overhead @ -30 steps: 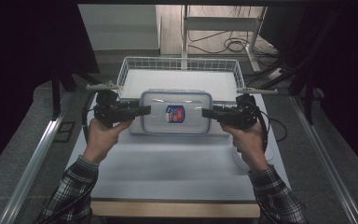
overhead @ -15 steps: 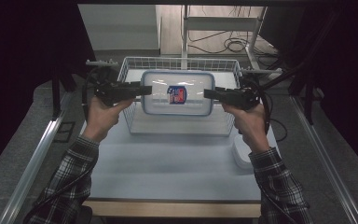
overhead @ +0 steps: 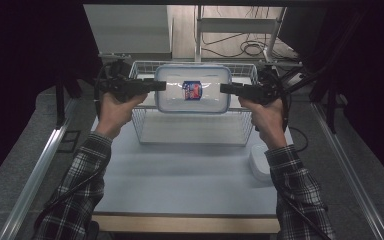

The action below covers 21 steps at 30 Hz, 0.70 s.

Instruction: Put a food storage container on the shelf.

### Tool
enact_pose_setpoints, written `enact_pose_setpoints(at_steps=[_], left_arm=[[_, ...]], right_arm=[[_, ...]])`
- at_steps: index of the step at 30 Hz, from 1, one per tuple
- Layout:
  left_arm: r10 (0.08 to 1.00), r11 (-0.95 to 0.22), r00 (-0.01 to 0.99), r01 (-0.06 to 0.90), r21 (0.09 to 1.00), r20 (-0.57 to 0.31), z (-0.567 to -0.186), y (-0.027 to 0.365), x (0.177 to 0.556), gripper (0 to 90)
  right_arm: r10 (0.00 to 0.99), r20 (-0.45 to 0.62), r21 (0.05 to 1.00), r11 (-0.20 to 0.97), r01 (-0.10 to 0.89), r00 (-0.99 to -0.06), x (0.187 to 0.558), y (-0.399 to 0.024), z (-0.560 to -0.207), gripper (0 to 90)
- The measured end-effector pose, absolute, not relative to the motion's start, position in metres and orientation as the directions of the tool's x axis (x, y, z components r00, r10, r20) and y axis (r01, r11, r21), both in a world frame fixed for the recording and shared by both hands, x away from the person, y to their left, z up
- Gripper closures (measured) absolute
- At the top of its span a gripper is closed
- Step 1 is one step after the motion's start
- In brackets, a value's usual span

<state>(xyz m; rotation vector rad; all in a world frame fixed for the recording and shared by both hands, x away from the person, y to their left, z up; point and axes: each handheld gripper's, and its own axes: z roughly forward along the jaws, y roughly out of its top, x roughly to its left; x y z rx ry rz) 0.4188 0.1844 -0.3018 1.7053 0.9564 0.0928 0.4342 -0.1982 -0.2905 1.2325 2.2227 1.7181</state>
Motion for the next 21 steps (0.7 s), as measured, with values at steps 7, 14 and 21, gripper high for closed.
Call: enact_pose_setpoints(at_steps=[7, 14, 21], left_arm=[[0.62, -0.034, 0.664, 0.554, 0.832, -0.417, -0.309, 0.185, 0.428, 48.3], [0.641, -0.053, 0.67, 0.525, 0.85, -0.374, -0.31, 0.181, 0.43, 46.5], [0.657, -0.049, 0.647, 0.55, 0.834, -0.388, -0.317, 0.18, 0.438, 38.4]], right_arm=[[0.637, 0.413, 0.827, 0.037, 0.561, -0.651, 0.442, -0.198, -0.294, 50.9], [0.64, 0.425, 0.823, 0.021, 0.567, -0.64, 0.448, -0.199, -0.297, 49.6], [0.719, 0.316, 0.833, 0.102, 0.544, -0.619, 0.45, -0.187, -0.301, 49.9]])
